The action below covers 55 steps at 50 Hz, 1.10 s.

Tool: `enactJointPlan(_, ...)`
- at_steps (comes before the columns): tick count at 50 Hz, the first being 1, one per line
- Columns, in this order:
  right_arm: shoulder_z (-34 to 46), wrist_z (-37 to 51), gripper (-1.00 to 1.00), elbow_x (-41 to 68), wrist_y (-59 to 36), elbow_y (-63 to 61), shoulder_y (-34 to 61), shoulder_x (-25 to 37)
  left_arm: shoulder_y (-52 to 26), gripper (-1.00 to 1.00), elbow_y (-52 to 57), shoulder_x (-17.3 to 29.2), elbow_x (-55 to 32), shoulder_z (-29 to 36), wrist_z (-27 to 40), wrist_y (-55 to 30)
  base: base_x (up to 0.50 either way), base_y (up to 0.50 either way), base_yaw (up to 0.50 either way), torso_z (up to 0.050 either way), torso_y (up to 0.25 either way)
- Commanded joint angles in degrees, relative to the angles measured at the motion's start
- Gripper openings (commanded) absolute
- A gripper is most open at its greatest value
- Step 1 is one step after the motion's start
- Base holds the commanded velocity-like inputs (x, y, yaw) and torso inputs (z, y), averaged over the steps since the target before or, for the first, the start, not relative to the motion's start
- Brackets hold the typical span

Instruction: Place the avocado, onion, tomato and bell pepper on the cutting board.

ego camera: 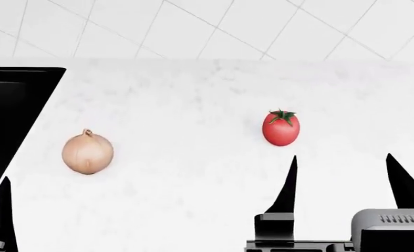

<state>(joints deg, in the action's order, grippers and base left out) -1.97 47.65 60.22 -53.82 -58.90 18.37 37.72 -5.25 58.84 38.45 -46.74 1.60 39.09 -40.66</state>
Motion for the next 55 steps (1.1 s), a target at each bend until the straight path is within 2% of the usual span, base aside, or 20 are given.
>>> enactJointPlan(1, 1.3, 2.24, 1.0, 0.42, 0.6, 0.07, 0.04, 1.63, 0.09, 1.0, -0.29, 1.06, -0.64, 1.04, 1.13, 1.24, 0.0, 0.0, 0.0, 0.0, 0.0)
enactJointPlan(28, 2.74, 4.58, 1.0, 3.88, 2.0, 0.51, 1.06, 3.36, -2.09, 1.0, -0.75, 2.48, -2.71, 3.58, 2.89, 1.95, 0.0, 0.0, 0.0, 0.0, 0.0)
enactJointPlan(35, 1.26, 10.21, 1.0, 15.91, 0.75, 0.84, 4.48, 6.57, -1.42, 1.0, -0.91, 2.54, -2.25, 4.14, 2.95, 2.89, 0.0, 0.0, 0.0, 0.0, 0.0)
enactJointPlan(40, 0.86, 17.17, 1.0, 30.15, 1.03, 1.54, 8.11, 11.96, -1.04, 1.0, -1.11, 2.19, -1.38, 5.06, 2.95, 3.68, 0.0, 0.0, 0.0, 0.0, 0.0)
enactJointPlan(45, 0.06, 21.26, 1.0, 38.95, 3.1, 1.9, 8.5, 16.08, -0.96, 1.0, -1.81, 1.38, -0.01, 6.46, 2.65, 4.52, 0.0, 0.0, 0.0, 0.0, 0.0)
enactJointPlan(55, 3.49, 32.33, 1.0, 55.44, 5.31, -0.32, 11.42, 25.97, -1.83, 1.0, -5.56, -1.02, 2.99, 9.24, -0.21, 7.39, 0.0, 0.0, 0.0, 0.0, 0.0)
